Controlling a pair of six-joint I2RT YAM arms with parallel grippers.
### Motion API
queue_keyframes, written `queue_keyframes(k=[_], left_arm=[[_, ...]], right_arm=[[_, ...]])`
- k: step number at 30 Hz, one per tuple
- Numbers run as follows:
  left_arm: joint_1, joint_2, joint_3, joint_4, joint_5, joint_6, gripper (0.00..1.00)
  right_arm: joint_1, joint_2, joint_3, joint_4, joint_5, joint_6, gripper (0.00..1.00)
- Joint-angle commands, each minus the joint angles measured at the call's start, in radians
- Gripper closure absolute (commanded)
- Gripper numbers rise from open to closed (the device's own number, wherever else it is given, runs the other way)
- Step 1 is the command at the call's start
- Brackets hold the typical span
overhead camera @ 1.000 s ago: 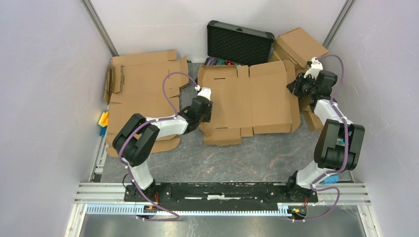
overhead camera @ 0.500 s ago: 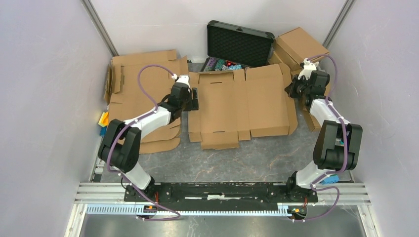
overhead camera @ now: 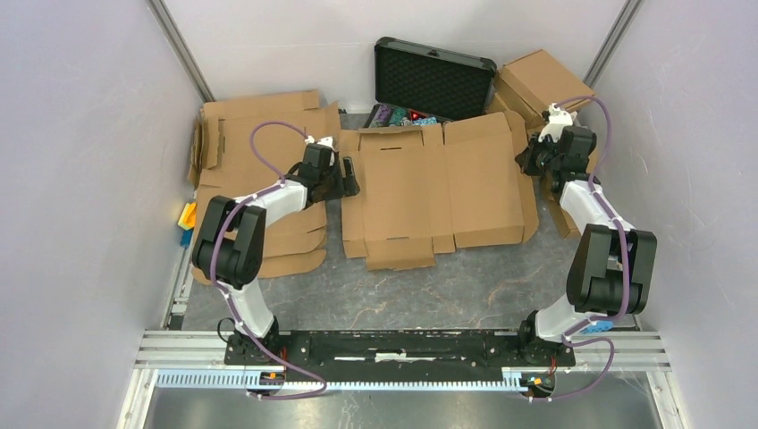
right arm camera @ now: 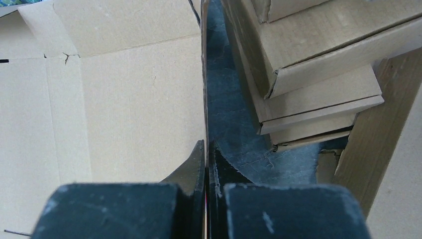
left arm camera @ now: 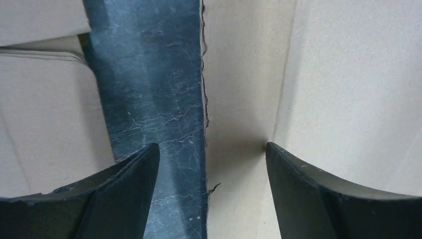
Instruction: Fold the paper box
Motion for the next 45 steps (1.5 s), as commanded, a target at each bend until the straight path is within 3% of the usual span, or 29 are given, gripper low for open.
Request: queue_keyframes(k=[1, 10, 12, 21, 27, 29, 34, 45], left_arm=[[0.033, 0.028, 0.015, 0.07, 0.156, -0.084, 0.17], [0.017, -0.065, -0.077, 0.242, 0.246, -0.069, 0.92], [-0.003, -0.108, -0.098, 0.244, 0.197, -0.045, 0.98], [-0.094, -0.385, -0.258, 0.355, -0.073, 0.042, 0.98], [-0.206, -0.507, -0.407, 0.587, -0.278, 0.144, 0.98], [-0.242, -0.525, -0.459, 0.673, -0.383, 0.17, 0.98], [-0.333, -0.547, -0.545, 0.85, -0.603, 0.233, 0.98], [-0.583, -0.433, -0.587, 1.115, -0.929, 0.463, 0.98]], right_arm=[[0.005, -0.034, -0.008, 0.039, 0.01, -0.007, 1.0], [0.03, -0.082, -0.034, 0.043, -0.005, 0.004, 1.0], [0.046, -0.121, -0.043, 0.038, 0.004, 0.004, 1.0], [0.102, -0.331, -0.033, 0.005, -0.015, 0.022, 1.0], [0.193, -0.551, -0.244, 0.194, -0.053, 0.079, 1.0], [0.216, -0.638, -0.344, 0.303, -0.055, 0.102, 1.0], [0.258, -0.765, -0.508, 0.374, -0.085, 0.111, 1.0], [0.282, -0.94, -0.683, 0.252, -0.034, 0.035, 1.0]])
